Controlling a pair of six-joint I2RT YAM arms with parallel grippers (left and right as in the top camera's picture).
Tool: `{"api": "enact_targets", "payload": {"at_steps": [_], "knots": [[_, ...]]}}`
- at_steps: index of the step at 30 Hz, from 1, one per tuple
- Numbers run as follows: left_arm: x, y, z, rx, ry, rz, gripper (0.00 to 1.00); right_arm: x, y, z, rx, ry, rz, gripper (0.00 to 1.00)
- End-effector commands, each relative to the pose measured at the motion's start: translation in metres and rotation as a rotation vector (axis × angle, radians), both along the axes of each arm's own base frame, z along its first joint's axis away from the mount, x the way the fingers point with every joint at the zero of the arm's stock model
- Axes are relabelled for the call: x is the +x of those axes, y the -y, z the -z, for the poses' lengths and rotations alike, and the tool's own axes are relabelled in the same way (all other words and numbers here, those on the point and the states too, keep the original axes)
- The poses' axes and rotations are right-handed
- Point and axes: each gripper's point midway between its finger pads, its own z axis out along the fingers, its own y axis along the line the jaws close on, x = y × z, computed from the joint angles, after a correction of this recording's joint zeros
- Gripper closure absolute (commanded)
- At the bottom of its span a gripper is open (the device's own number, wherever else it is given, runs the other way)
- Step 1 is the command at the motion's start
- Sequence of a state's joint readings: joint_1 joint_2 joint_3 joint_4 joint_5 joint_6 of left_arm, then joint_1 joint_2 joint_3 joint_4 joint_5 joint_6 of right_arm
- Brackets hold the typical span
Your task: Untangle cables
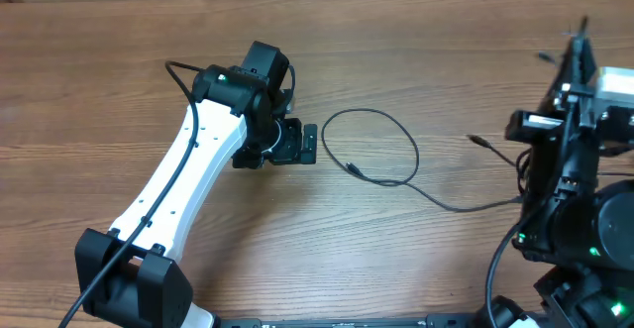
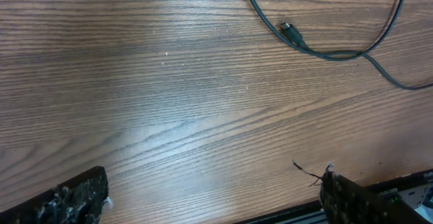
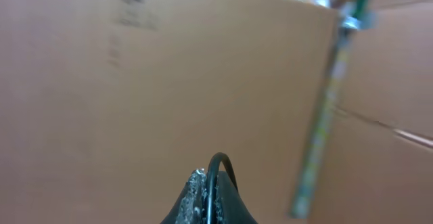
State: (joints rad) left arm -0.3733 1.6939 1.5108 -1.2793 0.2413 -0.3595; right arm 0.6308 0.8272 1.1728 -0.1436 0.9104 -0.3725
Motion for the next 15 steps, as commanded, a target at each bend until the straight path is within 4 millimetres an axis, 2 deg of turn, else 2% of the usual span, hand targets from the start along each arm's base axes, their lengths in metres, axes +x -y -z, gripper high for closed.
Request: {"api": "enact_targets", "payload": {"at_steps": [1,10,15], "knots": [[-0.001,0.0,0.0,0.011,0.014,0.029,0.0,-0.007,0.023,0.009,0.014,-0.051,0.151,0.96],[-0.001,0.0,0.0,0.011,0.014,0.029,0.0,-0.006,0.026,0.055,0.226,-0.124,0.159,0.96],[-0.001,0.0,0.0,0.011,0.014,0.029,0.0,0.0,-0.001,0.091,0.267,-0.263,-0.003,0.96]]}}
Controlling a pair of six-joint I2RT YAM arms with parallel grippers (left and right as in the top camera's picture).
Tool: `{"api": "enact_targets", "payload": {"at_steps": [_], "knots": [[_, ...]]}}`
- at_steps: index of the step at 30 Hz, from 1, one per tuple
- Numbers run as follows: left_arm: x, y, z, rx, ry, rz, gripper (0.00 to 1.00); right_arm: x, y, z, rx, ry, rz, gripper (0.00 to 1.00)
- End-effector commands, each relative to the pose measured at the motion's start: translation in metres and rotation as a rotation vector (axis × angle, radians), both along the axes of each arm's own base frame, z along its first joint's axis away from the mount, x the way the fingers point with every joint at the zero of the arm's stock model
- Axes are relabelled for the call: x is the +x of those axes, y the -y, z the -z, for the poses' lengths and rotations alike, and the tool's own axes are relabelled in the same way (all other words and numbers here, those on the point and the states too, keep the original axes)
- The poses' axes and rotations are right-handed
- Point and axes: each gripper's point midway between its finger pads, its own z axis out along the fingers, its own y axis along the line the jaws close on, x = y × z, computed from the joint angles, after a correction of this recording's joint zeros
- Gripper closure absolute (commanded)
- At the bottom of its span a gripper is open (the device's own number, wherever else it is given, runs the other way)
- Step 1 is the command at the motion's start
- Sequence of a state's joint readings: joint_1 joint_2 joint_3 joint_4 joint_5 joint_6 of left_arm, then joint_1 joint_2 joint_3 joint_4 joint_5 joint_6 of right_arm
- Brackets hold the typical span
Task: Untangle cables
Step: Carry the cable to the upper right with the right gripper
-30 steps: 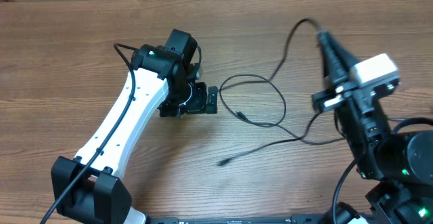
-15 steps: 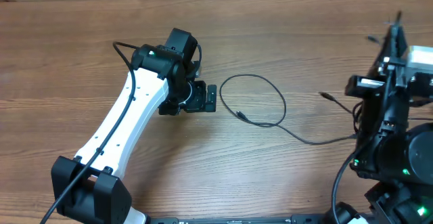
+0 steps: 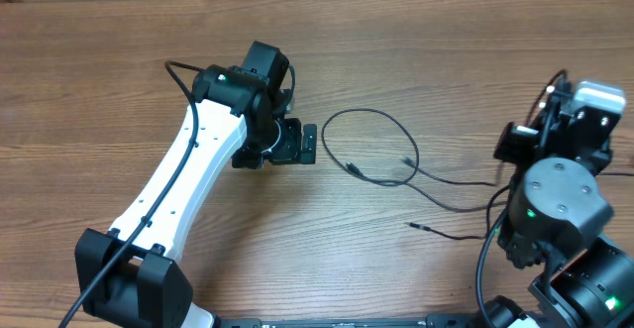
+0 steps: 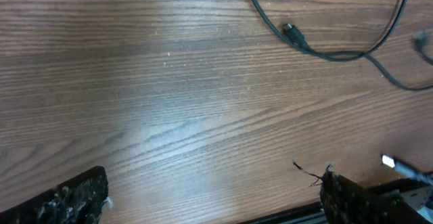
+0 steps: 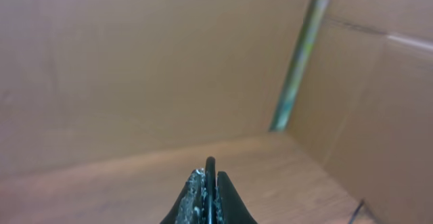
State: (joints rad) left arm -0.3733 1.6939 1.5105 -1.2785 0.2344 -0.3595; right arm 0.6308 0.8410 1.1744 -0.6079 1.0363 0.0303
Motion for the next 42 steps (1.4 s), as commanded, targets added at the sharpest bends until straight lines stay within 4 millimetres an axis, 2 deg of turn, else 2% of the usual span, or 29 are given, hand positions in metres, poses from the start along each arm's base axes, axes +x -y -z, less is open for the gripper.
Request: {"api": "enact_targets", "payload": {"at_steps": [1,6,10,15,17,23,27,31,35,38,42], "knots": [[-0.001,0.001,0.0,0.005,0.011,0.03,0.0,0.001,-0.022,0.016,0.192,-0.019,-0.128,0.96],[-0.001,0.001,0.0,0.005,0.011,0.03,0.0,-0.005,-0.035,0.043,0.226,-0.135,-0.209,0.96],[-0.001,0.001,0.0,0.005,0.011,0.03,0.01,-0.014,-0.041,0.044,0.247,-0.162,-0.278,0.96],[-0.001,0.001,0.0,0.005,0.011,0.03,0.0,-0.031,-0.045,0.015,0.299,-0.139,-0.371,0.96],[-0.001,0.001,0.0,0.005,0.01,0.03,0.01,-0.039,-0.04,0.003,0.306,-0.129,-0.379,0.96],[-0.001,0.001,0.0,0.005,0.011,0.029,0.01,-0.056,-0.025,-0.018,0.296,-0.113,-0.366,0.96],[-0.001,0.001,0.0,0.005,0.01,0.028,0.01,-0.053,-0.014,-0.033,0.303,-0.044,-0.307,0.96],[-0.001,0.001,0.0,0.005,0.011,0.028,0.0,-0.051,0.005,-0.049,0.298,0.045,-0.196,0.96],[-0.001,0.001,0.0,0.005,0.01,0.028,0.01,-0.049,0.017,-0.065,0.217,0.095,-0.125,0.96],[-0.001,0.001,0.0,0.005,0.011,0.028,0.01,-0.043,0.017,-0.079,0.188,0.14,-0.109,0.96],[-0.001,0.001,0.0,0.005,0.011,0.028,0.0,-0.028,0.007,-0.098,0.131,0.187,-0.113,0.96]]}}
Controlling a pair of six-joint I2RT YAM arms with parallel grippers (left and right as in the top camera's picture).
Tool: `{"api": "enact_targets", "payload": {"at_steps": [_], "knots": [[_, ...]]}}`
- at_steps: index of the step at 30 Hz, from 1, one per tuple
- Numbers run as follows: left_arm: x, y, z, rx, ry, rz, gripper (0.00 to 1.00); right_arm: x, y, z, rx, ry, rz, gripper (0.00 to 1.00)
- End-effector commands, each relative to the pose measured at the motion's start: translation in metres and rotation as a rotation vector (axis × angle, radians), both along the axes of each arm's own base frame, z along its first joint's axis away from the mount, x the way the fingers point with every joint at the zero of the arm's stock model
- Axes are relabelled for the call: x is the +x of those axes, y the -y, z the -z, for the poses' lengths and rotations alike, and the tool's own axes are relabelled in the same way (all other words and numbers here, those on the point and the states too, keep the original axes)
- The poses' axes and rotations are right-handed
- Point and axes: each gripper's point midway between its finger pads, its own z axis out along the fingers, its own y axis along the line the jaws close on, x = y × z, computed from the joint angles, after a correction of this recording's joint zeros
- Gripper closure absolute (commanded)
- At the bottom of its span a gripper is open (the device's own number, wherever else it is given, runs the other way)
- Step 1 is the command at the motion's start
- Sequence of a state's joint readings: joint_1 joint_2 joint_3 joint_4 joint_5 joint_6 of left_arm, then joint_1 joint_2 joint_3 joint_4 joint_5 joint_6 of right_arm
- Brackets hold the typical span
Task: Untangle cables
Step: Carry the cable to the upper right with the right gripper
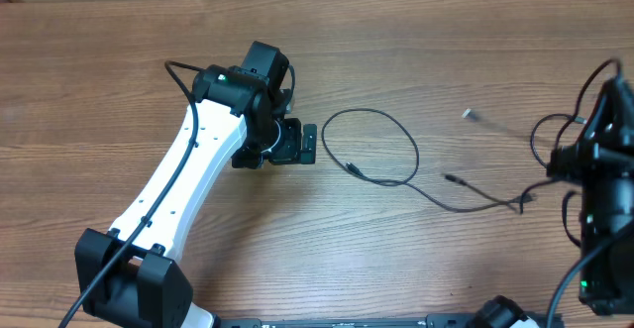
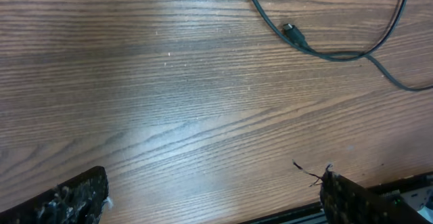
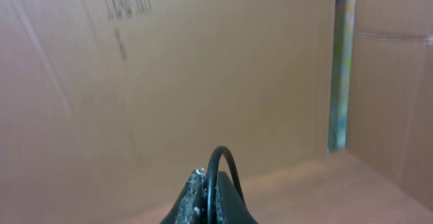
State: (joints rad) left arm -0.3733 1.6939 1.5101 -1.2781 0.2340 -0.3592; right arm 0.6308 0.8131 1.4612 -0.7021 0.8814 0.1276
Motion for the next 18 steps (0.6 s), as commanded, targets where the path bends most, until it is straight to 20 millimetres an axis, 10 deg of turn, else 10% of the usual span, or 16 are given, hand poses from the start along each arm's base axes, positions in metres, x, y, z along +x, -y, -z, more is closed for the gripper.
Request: {"api": "enact_targets", "payload": {"at_steps": [1,9,18], "knots": [[-0.001,0.001,-0.001,0.005,0.01,0.028,0.0,0.015,-0.004,-0.013,-0.141,-0.002,0.053,0.96],[-0.001,0.001,-0.001,0.005,0.01,0.028,0.0,0.091,0.025,-0.022,-0.241,0.011,0.294,0.96],[-0.001,0.001,-0.001,0.005,0.011,0.028,0.0,0.23,0.12,0.039,-0.31,-0.042,0.319,0.96]]}}
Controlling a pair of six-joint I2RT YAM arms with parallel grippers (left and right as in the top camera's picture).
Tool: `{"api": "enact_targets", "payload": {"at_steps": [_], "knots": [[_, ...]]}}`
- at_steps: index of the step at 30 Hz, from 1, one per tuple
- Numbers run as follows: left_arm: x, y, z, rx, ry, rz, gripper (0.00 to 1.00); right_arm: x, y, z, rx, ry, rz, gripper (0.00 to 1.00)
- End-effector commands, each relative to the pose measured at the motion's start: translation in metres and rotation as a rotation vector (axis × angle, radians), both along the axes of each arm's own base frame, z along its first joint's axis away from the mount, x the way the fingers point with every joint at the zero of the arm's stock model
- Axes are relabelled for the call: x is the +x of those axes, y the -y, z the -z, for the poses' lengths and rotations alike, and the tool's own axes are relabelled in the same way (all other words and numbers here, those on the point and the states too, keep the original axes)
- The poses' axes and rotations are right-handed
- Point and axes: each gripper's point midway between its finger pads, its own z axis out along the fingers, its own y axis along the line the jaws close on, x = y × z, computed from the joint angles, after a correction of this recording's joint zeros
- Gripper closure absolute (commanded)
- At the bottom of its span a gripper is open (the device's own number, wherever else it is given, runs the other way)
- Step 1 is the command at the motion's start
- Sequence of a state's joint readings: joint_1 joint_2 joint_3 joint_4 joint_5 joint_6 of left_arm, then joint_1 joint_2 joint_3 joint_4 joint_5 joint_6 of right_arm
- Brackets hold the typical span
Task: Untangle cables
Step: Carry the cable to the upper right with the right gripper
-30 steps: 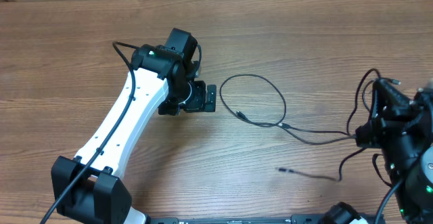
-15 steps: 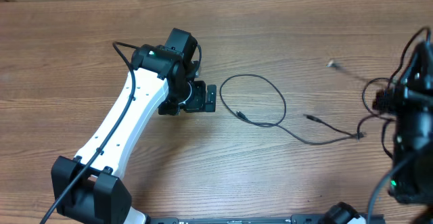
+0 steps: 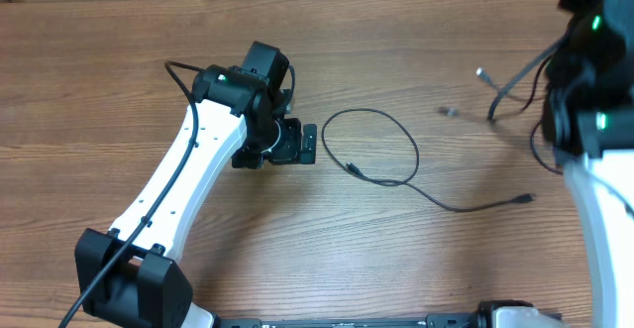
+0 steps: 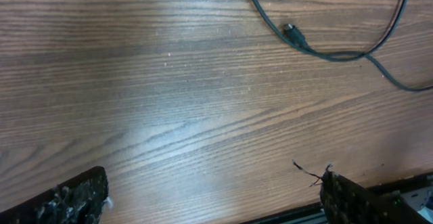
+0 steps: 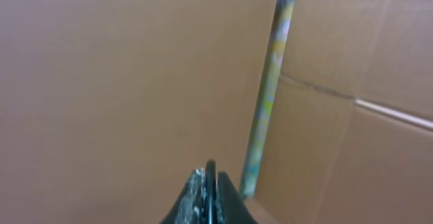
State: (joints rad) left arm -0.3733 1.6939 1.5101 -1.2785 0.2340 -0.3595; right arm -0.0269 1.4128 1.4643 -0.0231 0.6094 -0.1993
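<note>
One black cable [image 3: 396, 130] lies on the wooden table [image 3: 119, 70] in a loop, its plug [image 4: 291, 31] under the loop and its tail [image 3: 495, 205] running right. My left gripper [image 4: 213, 187] stands open just left of the loop, nothing between its fingers [image 4: 74, 197]. At the back right, a second black cable [image 3: 515, 82] hangs in the air from my right arm [image 3: 584, 80], its loose end [image 3: 481, 72] clear of the table. My right gripper [image 5: 210, 180] is shut on that cable and points at cardboard.
Cardboard boxes [image 5: 122, 68] fill the right wrist view. A black rail [image 3: 347, 322] runs along the table's front edge. The left arm's base [image 3: 129, 278] sits at the front left.
My right arm has moved from the right edge toward the back right corner, taking the held cable with it. Its dangling ends now hang farther back. The looped cable and left arm are unchanged.
My right gripper has stayed shut on a cable throughout. First it was raised at the right; then its loose ends hung over the looped cable's tail; then it stood at the right edge, now at the back right. The left arm and looped cable have kept their places.
</note>
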Motion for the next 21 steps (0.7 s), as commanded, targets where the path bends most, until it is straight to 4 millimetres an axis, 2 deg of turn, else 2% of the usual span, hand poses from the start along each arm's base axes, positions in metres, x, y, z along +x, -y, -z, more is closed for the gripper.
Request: {"api": "enact_targets", "payload": {"at_steps": [1,4,7,9,11,14,17,20,21], "knots": [[-0.001,0.001,0.0,0.005,0.01,0.028,0.0,0.037,0.035,0.007,-0.027,0.013,-0.043,0.96],[-0.001,0.001,-0.001,0.004,0.011,0.028,0.01,0.061,0.071,0.013,-0.027,-0.003,0.008,0.96],[-0.001,0.001,0.0,0.005,0.011,0.028,0.01,0.095,0.098,0.036,-0.012,-0.073,-0.001,0.96],[-0.001,0.001,-0.001,0.004,0.011,0.028,0.0,0.121,0.102,0.068,0.024,-0.164,-0.053,0.96],[-0.001,0.001,-0.001,0.005,0.011,0.028,0.01,0.145,0.099,0.116,0.083,-0.279,-0.118,0.96],[-0.001,0.001,-0.001,0.004,0.011,0.028,0.0,0.17,0.072,0.205,0.169,-0.491,-0.225,0.96],[-0.001,0.001,-0.001,0.005,0.011,0.028,0.0,0.181,0.037,0.273,0.226,-0.638,-0.318,0.96],[-0.001,0.001,-0.001,0.004,0.011,0.028,0.0,0.186,0.007,0.307,0.293,-0.689,-0.368,0.94],[-0.001,0.001,-0.001,0.005,0.011,0.028,0.0,0.188,-0.001,0.31,0.32,-0.681,-0.37,0.85]]}}
